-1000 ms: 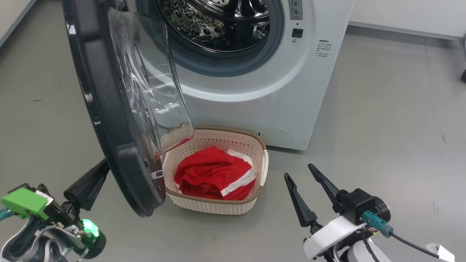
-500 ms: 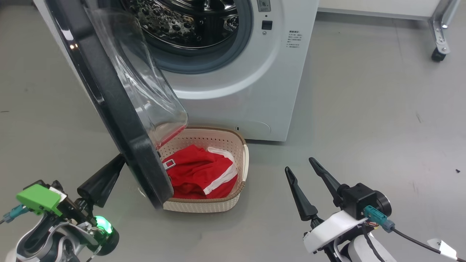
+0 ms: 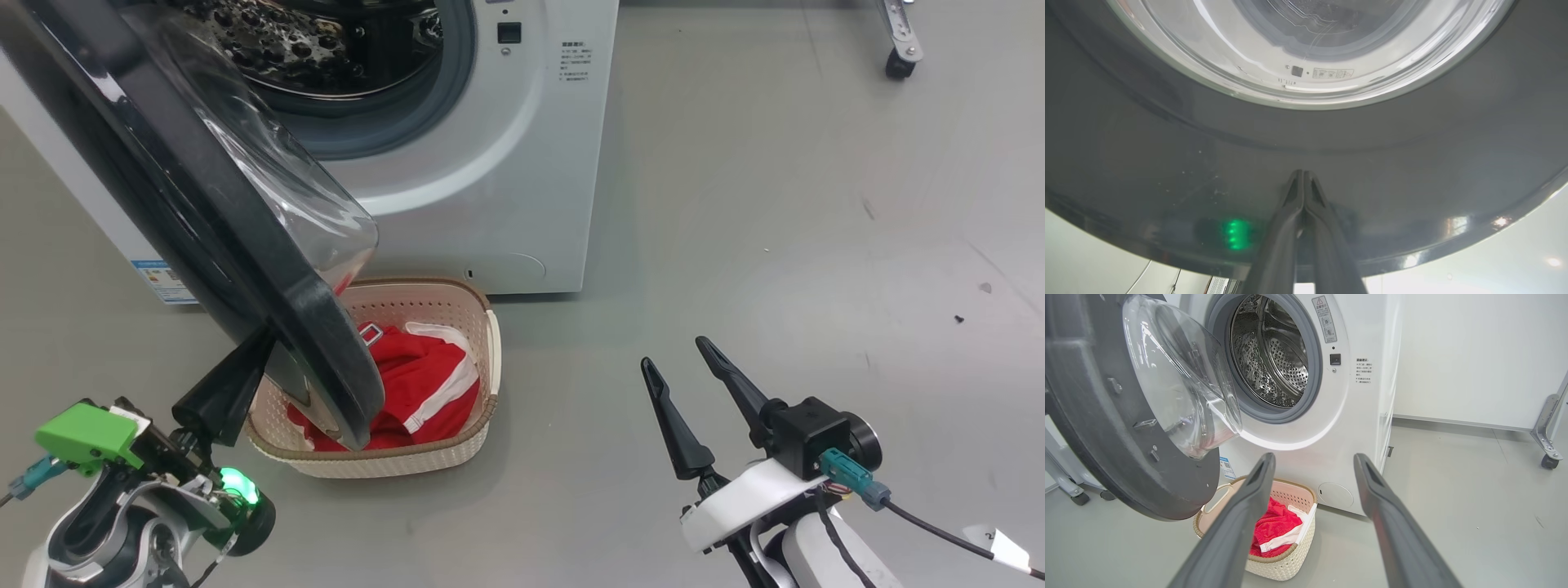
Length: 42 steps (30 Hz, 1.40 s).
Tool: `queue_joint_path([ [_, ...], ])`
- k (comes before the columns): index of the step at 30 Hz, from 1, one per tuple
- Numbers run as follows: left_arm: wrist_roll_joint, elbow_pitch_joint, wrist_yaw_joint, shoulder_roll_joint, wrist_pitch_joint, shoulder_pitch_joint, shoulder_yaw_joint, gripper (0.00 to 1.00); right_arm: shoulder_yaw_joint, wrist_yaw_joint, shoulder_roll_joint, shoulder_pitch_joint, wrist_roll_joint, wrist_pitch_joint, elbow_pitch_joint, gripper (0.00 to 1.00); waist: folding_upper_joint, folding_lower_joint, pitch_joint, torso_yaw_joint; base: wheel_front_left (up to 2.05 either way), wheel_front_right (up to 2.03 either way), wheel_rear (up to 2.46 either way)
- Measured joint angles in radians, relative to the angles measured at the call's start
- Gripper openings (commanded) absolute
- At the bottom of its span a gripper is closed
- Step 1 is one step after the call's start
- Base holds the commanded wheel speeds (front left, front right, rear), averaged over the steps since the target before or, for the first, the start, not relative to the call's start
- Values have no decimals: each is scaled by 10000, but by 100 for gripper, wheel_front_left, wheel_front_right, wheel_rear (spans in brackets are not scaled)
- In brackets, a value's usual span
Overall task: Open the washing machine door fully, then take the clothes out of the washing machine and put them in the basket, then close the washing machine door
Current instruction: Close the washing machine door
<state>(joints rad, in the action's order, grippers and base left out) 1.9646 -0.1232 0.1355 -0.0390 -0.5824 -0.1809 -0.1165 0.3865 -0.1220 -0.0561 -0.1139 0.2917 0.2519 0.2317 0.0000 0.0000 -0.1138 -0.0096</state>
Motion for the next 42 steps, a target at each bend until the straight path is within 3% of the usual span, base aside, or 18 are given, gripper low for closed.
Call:
queue_joint_path([
  [23, 453, -320, 0, -2, 1975, -1004, 700, 0, -146, 0, 0, -230, -33, 2, -165, 100, 0, 0, -722, -1955, 0, 0, 0],
  [42, 585, -1041, 0, 27, 3415, -2725, 1014, 0, -598, 0, 17, -493, -10, 2, -433, 100, 0, 0, -1551, -2630, 0, 0, 0],
])
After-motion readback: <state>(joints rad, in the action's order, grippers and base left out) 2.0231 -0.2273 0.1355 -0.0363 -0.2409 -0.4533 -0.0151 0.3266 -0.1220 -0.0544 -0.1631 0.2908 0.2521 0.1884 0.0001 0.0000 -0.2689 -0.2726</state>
